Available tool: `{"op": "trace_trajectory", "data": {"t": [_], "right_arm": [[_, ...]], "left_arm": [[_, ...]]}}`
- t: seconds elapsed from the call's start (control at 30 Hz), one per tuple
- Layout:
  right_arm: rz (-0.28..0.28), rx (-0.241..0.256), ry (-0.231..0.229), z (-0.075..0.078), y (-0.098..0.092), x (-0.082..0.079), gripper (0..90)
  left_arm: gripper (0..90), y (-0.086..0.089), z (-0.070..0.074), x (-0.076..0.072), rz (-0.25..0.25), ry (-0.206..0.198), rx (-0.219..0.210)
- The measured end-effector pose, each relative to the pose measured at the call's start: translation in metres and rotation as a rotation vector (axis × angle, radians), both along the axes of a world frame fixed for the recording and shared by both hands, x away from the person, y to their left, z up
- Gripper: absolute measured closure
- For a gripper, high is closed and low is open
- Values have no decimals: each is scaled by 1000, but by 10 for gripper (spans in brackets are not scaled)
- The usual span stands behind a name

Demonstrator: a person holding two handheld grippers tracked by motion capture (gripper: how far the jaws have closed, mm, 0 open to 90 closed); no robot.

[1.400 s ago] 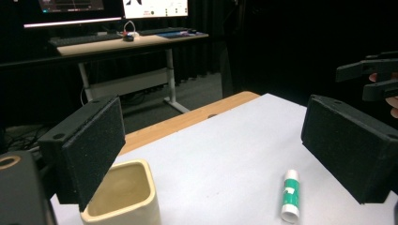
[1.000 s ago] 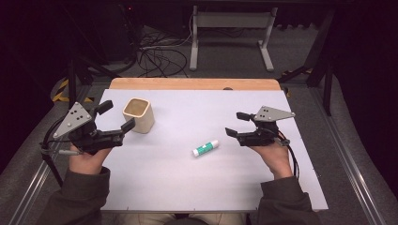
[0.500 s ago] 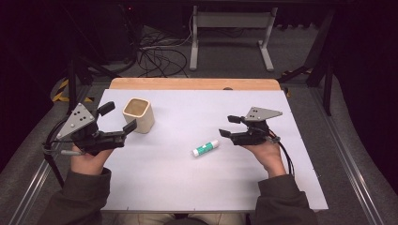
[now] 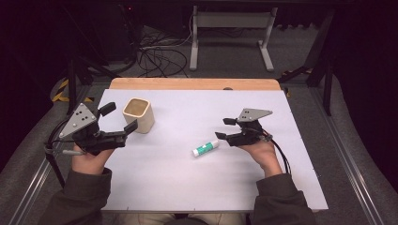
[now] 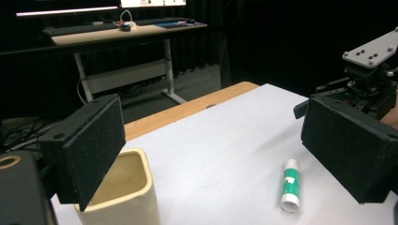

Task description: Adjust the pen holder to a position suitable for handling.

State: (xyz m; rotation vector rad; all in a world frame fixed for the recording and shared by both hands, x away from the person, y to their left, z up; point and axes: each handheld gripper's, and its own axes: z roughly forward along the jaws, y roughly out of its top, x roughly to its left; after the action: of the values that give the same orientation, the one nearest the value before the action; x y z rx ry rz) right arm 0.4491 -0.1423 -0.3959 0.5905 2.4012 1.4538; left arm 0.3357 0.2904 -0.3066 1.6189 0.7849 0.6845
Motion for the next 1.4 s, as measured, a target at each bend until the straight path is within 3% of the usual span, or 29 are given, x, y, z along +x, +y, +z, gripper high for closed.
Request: {"op": "trace_trajectory", "data": {"t": [0.33,0.57,0.87,1.17,1.4], "right_arm": [[51,-52,-2,-12,9,4,356],[74,-79,34,-24,12,11,360],[149,-116,53,-37,19,17,361],[266,-163,13,-42,20,22,361],[282,-194,-7,-46,25,22,368]], "left_arm": [[77,0,0,0,-1,1,1],[78,1,-1,0,1,7,4],[79,2,-2,0,2,6,3],[81,2,-2,0,1,12,1],[82,1,-3,1,-2,15,6]]}}
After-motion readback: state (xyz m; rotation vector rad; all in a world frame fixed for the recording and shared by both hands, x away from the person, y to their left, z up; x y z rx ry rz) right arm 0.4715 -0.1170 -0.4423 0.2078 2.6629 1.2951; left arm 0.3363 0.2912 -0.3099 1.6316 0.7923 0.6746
